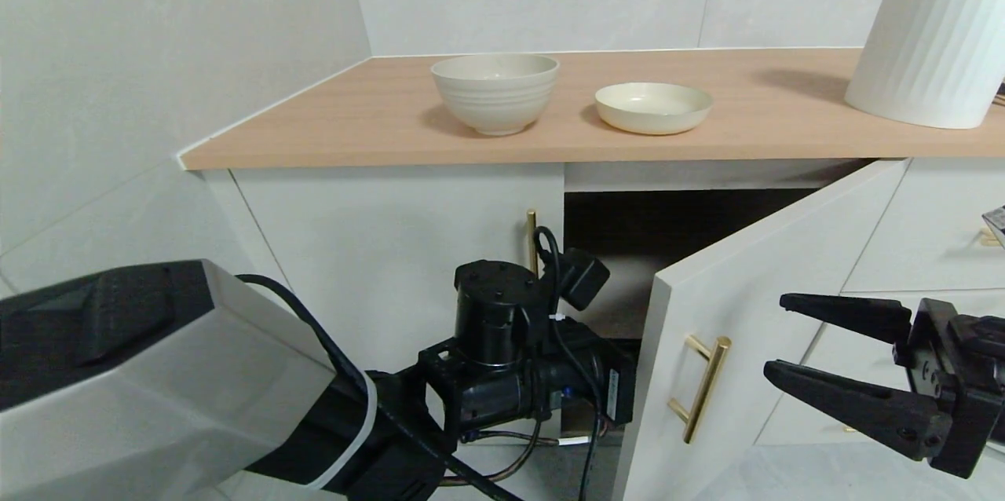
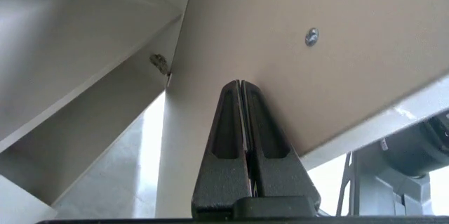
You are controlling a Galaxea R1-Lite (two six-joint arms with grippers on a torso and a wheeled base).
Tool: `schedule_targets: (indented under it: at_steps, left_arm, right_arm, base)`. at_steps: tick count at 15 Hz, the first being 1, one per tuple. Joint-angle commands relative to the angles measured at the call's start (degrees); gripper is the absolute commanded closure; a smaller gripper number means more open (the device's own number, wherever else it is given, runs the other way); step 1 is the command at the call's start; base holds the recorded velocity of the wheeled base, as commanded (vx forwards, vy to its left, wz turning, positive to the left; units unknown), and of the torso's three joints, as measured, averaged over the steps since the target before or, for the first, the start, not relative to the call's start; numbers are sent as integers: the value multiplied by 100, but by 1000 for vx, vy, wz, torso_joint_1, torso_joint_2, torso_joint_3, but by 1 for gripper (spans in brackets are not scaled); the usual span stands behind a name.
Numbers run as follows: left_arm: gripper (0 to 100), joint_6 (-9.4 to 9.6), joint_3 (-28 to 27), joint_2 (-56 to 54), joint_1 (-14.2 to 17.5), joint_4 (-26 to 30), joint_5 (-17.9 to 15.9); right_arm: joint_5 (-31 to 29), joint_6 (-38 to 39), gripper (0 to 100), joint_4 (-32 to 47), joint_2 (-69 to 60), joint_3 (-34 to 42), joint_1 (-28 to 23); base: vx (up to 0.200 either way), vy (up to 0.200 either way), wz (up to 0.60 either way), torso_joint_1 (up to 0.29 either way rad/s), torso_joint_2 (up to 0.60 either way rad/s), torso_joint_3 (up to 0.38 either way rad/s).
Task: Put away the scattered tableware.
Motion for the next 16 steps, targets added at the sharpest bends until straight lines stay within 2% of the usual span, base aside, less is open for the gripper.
schedule_targets:
  at_steps: [1,3,5,7,10,13,16]
  left_arm:
    - [100,-5,-198,3,-9,205,-14]
    - [100,-67,-426,30,-9,433,-14]
    - [100,-269,-646,30,-9,627,-14]
    - [100,-365,-927,117,-9,917,-14]
    - [100,-374,-1279,161,-18,1365,-14]
    - [100,-374,-1543,161,-387,1646,91]
    - [100,-383,-1806,293,-1046,1673,205]
  right_arm:
    - [1,0,0,-7,-93,-30,2]
    - [1,0,0,-7,-145,-21,2]
    - [1,0,0,-7,-181,-30,2]
    - [1,0,0,-7,-277,-83,2]
    - [-70,9,0,2,-427,-215,2]
    - [-289,35,0,-7,-646,-426,2]
    - [-289,44,0,274,-998,-751,2]
  base:
    - [-200,0,0,17,2,-2]
    - [-100,0,0,1,1,-1]
    - [0,0,0,0,0,0]
    - [0,0,0,0,0,0]
    - [0,0,0,0,0,0]
    - [0,0,0,0,0,0]
    - [0,0,0,0,0,0]
